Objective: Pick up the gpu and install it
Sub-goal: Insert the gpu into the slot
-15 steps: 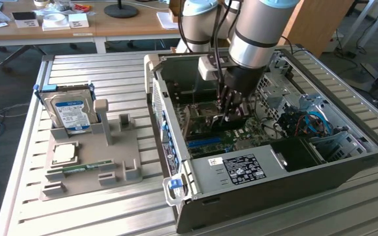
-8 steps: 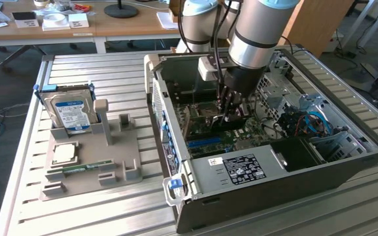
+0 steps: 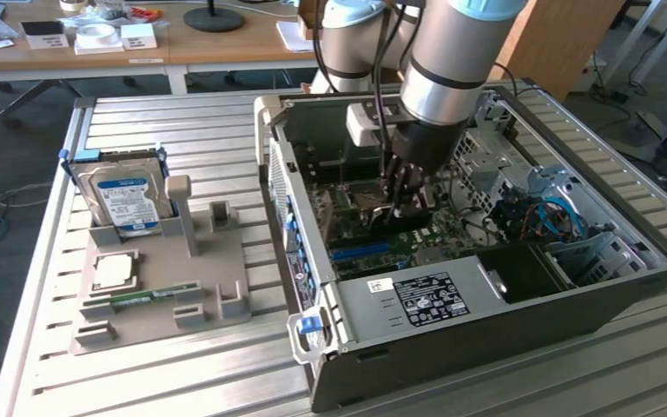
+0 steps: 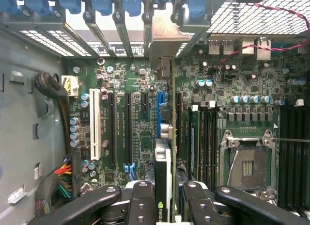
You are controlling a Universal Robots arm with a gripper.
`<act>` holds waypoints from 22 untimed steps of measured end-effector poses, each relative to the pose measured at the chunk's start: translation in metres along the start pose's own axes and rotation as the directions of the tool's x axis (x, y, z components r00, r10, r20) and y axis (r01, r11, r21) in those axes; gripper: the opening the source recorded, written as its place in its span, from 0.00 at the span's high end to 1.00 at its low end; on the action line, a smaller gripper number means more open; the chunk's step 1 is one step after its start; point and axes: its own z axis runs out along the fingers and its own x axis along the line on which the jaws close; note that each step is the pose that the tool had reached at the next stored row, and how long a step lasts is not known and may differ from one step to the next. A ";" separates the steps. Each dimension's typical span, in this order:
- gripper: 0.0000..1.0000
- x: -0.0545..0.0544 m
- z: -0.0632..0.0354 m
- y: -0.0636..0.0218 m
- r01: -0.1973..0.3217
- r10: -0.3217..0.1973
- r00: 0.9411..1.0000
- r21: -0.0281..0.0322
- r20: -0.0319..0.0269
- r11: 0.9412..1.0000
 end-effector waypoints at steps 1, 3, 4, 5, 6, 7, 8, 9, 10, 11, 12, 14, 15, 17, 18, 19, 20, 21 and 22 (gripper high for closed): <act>0.74 0.000 0.0005 0.0008 0.000 0.000 1.000 0.000 0.000 1.000; 0.74 0.000 0.0007 0.0014 0.000 0.000 1.000 0.000 0.000 1.000; 0.74 0.000 0.0007 0.0013 0.000 0.000 1.000 0.000 0.000 1.000; 0.74 0.000 0.0009 0.0014 0.000 0.000 1.000 0.000 0.000 1.000; 0.74 0.001 0.0010 0.0013 0.000 0.000 1.000 0.000 0.000 1.000; 0.74 0.001 0.0009 0.0013 0.000 0.000 1.000 0.000 0.000 1.000; 0.74 0.001 0.0009 0.0014 0.000 0.000 1.000 0.000 0.000 1.000; 0.74 0.001 0.0009 0.0014 0.000 0.000 1.000 0.000 0.000 1.000; 0.74 0.001 0.0010 0.0015 0.000 0.000 1.000 0.000 0.000 1.000; 0.74 0.001 0.0011 0.0018 0.000 0.000 1.000 0.000 0.000 1.000; 0.74 0.001 0.0012 0.0021 0.000 0.000 1.000 0.000 0.000 1.000; 0.74 0.002 0.0012 0.0023 0.000 0.000 1.000 0.000 0.000 1.000; 0.74 0.002 0.0012 0.0024 0.000 0.000 1.000 0.000 0.000 1.000; 0.74 0.002 0.0012 0.0026 0.000 0.000 1.000 0.000 0.000 1.000; 0.74 0.002 0.0012 0.0026 0.000 0.000 1.000 0.000 0.000 1.000; 0.74 0.002 0.0012 0.0028 0.000 0.000 1.000 0.000 0.000 1.000; 0.74 0.003 0.0012 0.0029 0.000 0.000 1.000 0.000 0.000 1.000; 0.74 0.003 0.0012 0.0030 0.000 0.000 1.000 0.000 0.000 1.000; 0.74 0.003 0.0012 0.0031 0.000 0.000 1.000 0.000 0.000 1.000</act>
